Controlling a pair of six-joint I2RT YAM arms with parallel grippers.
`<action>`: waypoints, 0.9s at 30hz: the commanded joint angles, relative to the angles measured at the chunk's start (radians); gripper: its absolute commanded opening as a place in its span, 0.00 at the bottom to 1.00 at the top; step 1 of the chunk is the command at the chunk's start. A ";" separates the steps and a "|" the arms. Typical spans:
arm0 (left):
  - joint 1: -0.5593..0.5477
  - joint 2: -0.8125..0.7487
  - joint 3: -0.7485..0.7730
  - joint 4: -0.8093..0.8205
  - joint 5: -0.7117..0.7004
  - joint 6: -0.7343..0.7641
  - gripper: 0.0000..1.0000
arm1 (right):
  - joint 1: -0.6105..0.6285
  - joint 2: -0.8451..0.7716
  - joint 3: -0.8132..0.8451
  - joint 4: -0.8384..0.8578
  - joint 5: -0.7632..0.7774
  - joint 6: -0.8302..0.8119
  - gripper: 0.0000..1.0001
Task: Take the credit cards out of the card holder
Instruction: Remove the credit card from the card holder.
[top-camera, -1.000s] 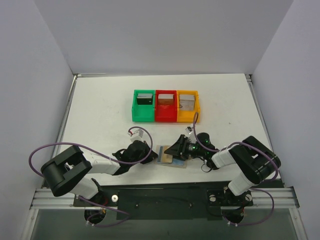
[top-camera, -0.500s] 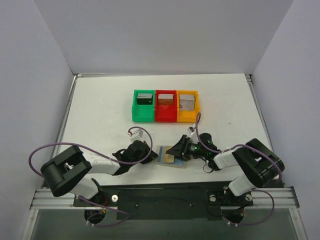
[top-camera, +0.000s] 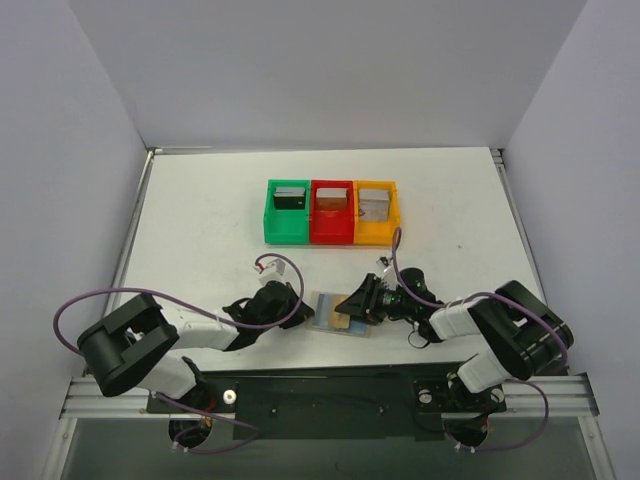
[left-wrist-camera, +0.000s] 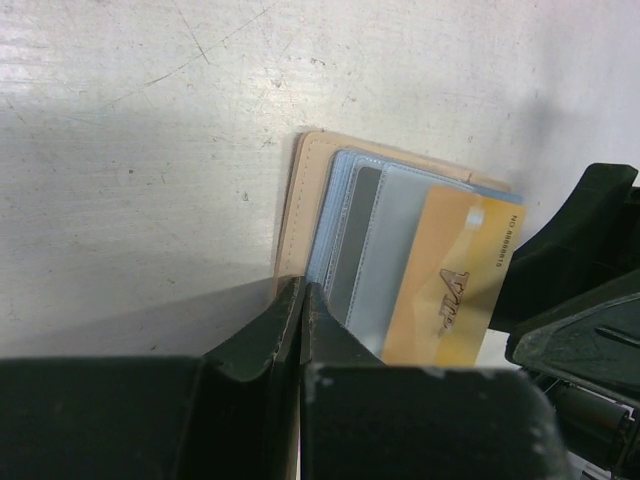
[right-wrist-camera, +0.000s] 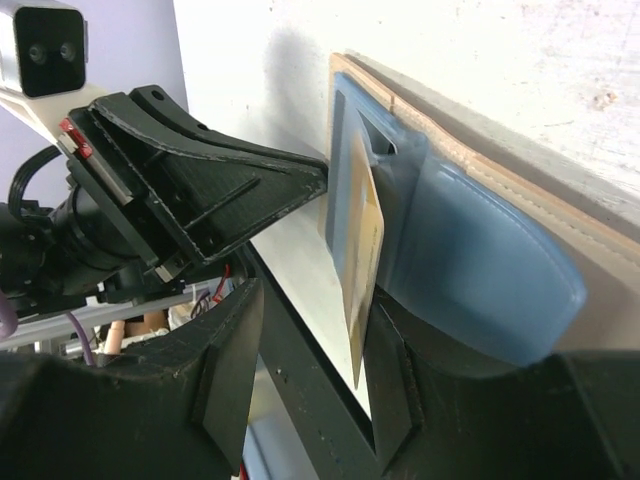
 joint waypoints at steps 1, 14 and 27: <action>0.005 -0.008 -0.019 -0.173 -0.031 0.042 0.00 | -0.007 -0.032 -0.010 -0.017 0.000 -0.044 0.38; 0.005 -0.033 -0.019 -0.177 -0.028 0.048 0.00 | -0.010 -0.015 0.006 -0.083 0.032 -0.072 0.19; 0.005 -0.034 -0.023 -0.180 -0.024 0.051 0.00 | -0.011 -0.009 0.029 -0.097 0.017 -0.070 0.00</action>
